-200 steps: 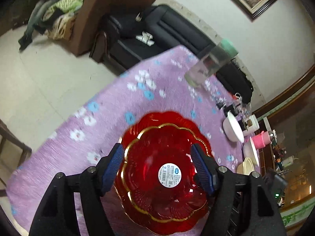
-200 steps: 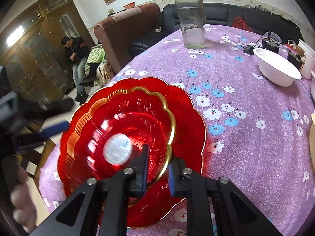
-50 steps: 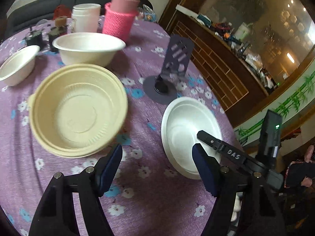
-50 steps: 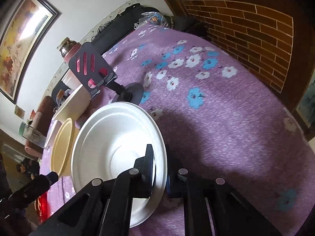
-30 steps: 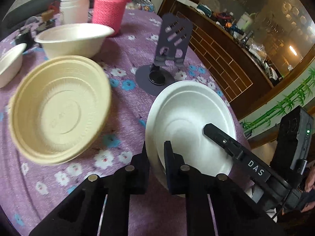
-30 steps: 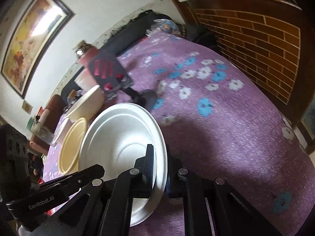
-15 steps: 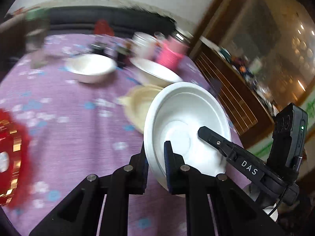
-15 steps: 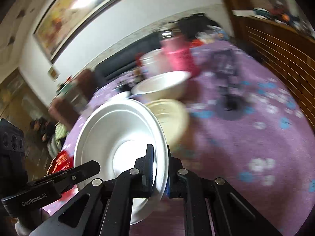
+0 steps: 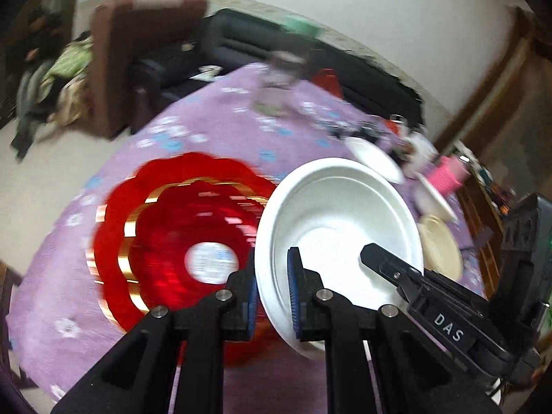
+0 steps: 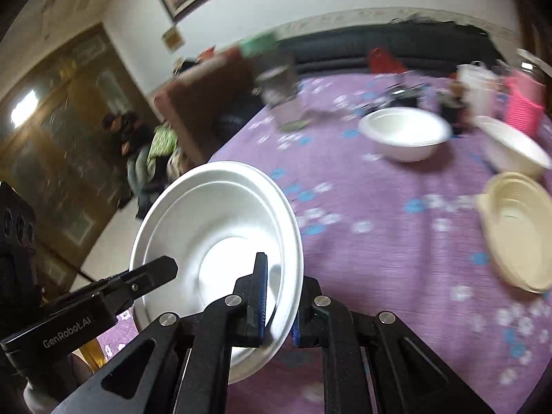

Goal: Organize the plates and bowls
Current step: 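Lower the white plate onto the red plate stack, open the right tool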

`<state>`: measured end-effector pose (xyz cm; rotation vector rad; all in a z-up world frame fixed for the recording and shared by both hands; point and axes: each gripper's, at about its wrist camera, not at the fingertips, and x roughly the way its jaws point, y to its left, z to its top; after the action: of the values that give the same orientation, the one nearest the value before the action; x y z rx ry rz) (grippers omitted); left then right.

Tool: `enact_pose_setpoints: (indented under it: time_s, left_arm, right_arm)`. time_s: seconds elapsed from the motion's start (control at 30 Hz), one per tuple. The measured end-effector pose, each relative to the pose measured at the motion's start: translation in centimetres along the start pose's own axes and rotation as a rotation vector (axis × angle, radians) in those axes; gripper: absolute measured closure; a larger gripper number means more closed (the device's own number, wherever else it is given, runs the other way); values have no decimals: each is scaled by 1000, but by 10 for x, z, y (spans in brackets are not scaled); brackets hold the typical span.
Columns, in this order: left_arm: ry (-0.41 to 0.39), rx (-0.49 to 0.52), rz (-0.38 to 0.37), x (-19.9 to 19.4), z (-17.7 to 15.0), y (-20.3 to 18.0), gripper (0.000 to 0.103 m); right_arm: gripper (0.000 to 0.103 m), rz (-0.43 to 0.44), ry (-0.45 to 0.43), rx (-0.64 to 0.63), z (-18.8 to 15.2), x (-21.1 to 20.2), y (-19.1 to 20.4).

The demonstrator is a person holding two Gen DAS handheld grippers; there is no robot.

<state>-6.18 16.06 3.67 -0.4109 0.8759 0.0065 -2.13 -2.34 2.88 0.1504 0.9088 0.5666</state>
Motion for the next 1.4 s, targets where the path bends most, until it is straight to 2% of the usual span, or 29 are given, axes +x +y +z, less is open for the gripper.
enact_pose_setpoints:
  time_s: [0.2,0.43,0.5,0.57,0.63,0.8,0.87,1.0,1.1,1.17,1.23,1.4]
  left_arm:
    - [52,-88,62,28,3,57,90]
    - [58,-127,68,39,5,75,90]
    - [48,-132,73,36,7,75,85]
    - [34,-136,71,30,9,75,65]
    - [14,-133,76,23,10,76,56]
    - [-53,-134,67,-2,13,76,52]
    - [-77,-140,56,-13,13,76,46]
    - [-121,-150,41,-31,11,74,40]
    - [-142,-158,29,-41,8,74,40]
    - [-151,-157,25,-47,6,73,39]
    - [-162,-156,27,-52,3,72,39]
    - [-187,-147,29,-65,-3,64,39]
  right_arm:
    - [91,-14,83,-37,5,57,25]
    - [91,-35,134,-46,6,90,31]
    - [91,-21,146,-36,7,95,31]
    - [92,-19,154,-37,6,99,33]
    - [92,-28,152,-52,7,101,35]
    - [92,-48,157,-73,9,106,41]
    - [91,-55,159,-79,10,108,41]
    - [90,-68,141,-111,9,108,45]
    - [80,-64,124,-132,7,105,50]
    - [58,-65,104,-144,6,102,54]
    - [46,-82,68,-167,5,96,59]
    - [41,-98,15,-197,6,80,65]
